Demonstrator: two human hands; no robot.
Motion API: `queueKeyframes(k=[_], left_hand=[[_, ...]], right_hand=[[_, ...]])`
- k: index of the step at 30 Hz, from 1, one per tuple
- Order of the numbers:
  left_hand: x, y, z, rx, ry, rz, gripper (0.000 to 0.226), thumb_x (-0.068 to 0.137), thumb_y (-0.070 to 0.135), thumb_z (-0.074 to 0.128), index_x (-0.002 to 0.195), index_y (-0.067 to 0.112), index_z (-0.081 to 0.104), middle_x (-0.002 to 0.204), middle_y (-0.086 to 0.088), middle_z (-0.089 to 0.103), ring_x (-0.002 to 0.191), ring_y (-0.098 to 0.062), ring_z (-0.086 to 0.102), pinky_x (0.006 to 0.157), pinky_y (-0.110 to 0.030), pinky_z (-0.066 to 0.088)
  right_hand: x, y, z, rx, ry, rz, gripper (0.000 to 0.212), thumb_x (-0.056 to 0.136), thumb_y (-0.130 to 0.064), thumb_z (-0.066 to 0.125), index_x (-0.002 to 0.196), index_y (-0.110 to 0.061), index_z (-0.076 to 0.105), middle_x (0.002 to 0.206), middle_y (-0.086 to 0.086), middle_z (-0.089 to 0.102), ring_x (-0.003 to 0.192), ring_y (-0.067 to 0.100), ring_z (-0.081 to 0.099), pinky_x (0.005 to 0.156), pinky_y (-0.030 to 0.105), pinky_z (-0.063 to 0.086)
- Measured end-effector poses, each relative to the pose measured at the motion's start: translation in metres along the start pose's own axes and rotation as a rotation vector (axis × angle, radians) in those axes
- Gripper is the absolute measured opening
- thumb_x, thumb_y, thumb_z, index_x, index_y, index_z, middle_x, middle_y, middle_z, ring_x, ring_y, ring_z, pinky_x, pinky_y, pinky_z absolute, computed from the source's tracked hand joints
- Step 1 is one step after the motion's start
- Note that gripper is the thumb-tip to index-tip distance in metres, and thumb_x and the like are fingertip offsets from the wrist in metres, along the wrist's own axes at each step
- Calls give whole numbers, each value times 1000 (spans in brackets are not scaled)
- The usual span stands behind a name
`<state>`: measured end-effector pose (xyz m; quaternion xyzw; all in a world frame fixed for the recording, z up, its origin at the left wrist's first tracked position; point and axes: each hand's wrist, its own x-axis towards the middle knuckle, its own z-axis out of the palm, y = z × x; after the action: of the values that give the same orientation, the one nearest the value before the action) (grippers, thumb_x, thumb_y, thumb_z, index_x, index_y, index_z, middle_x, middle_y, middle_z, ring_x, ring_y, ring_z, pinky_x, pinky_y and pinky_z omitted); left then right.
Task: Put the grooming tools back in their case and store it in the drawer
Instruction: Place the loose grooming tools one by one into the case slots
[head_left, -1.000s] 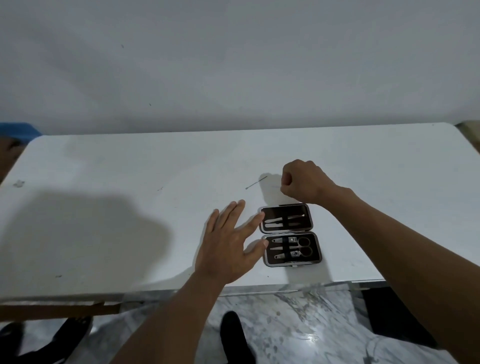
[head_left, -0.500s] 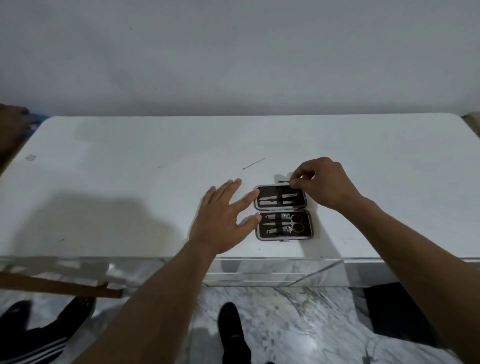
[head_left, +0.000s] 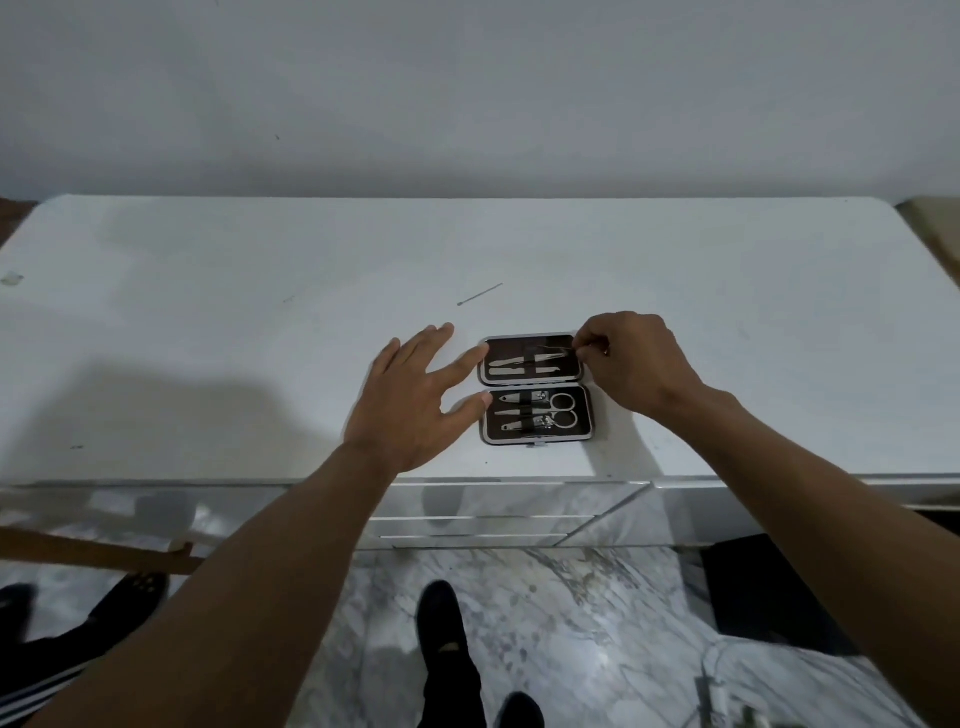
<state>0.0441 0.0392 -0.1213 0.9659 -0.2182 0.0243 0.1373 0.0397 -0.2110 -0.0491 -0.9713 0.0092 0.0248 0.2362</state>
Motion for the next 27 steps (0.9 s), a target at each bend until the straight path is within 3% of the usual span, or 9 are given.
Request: queueKeyframes(k=[4, 8, 16, 27], left_hand=[[0, 0, -1, 2, 5, 2, 62, 91, 69, 24, 148, 44, 31, 160, -1, 27, 148, -18, 19, 120, -43, 12], [0, 1, -3, -6, -9, -6, 64, 90, 71, 21, 148, 45, 30, 160, 0, 26, 148, -17, 17, 120, -42, 10], [1, 1, -3, -7, -16, -8, 65, 89, 72, 20, 147, 44, 31, 160, 0, 26, 148, -17, 18, 120, -42, 10], [1, 1, -3, -14, -6, -13, 63, 90, 71, 23, 147, 45, 32, 160, 1, 28, 148, -17, 19, 120, -43, 12]], right_hand=[[4, 0, -4, -28, -30, -25, 15, 90, -15, 59, 97, -16, 72, 91, 7, 72, 84, 24, 59, 73, 27, 38], [9, 3, -6, -171, -51, -149, 23, 90, -10, 55, 105, -15, 71, 100, 12, 68, 93, 31, 60, 73, 29, 36], [15, 9, -14, -285, -66, -209, 24, 89, -8, 54, 103, -15, 72, 103, 11, 68, 95, 31, 61, 75, 33, 43], [21, -3, -11, -262, -67, -208, 23, 85, -5, 55, 96, -13, 73, 100, 8, 71, 93, 30, 62, 78, 36, 48]])
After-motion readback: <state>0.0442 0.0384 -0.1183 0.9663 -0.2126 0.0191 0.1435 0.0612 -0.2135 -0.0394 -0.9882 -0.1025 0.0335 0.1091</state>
